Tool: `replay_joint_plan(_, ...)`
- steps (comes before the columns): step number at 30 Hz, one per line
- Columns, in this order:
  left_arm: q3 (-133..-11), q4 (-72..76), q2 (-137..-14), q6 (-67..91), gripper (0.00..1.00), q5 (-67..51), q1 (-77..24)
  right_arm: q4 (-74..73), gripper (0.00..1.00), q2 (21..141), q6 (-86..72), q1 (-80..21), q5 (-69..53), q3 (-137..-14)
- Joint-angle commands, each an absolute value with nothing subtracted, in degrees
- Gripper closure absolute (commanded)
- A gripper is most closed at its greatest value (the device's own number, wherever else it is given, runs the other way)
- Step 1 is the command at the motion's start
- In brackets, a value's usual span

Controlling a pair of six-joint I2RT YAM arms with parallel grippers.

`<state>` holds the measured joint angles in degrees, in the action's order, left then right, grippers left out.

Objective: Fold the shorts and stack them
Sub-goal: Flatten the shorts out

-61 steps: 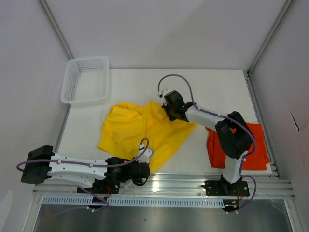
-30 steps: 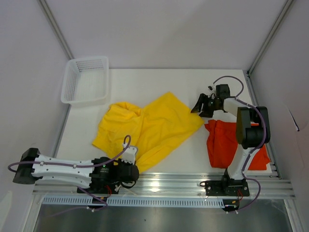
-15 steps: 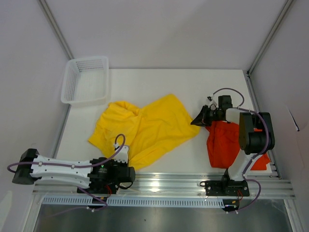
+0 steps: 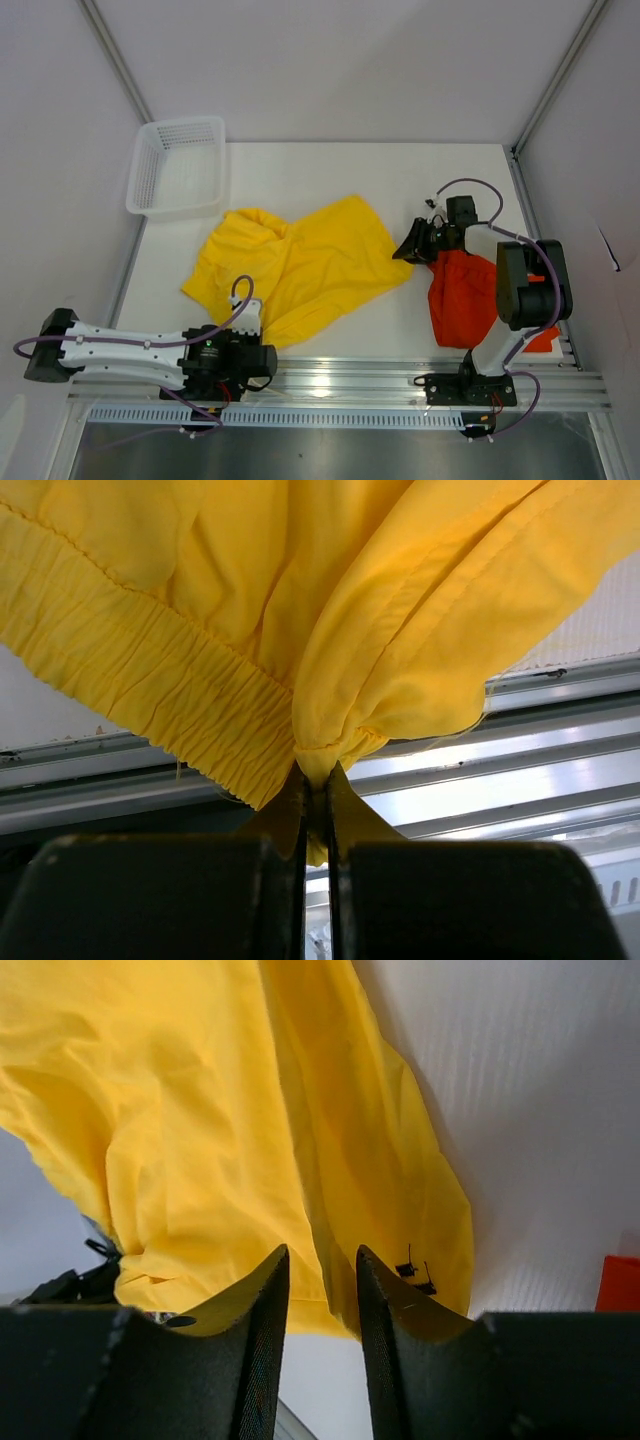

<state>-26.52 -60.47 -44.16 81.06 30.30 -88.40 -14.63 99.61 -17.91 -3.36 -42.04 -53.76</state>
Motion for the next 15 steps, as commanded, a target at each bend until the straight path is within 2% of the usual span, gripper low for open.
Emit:
replay_joint_plan(1, -28.65, -61.0, -43.77, 82.79, 1.0, 33.13, -88.59, -15.74, 0.64, 95.1, -16.61, -3.87, -34.9, -51.25)
replay_joint_plan(10, -29.35, -61.26, -45.79, 82.62, 1.0, 32.96, -88.59, -16.08, 0.67, 95.01, -16.61, -3.17, -29.8, -49.75)
replay_joint_plan(15, -29.18, -61.87, -44.3, 82.62, 1.0, 33.05, -88.68, -16.52, 0.74, 95.01, -16.61, -2.46, -29.09, -50.27)
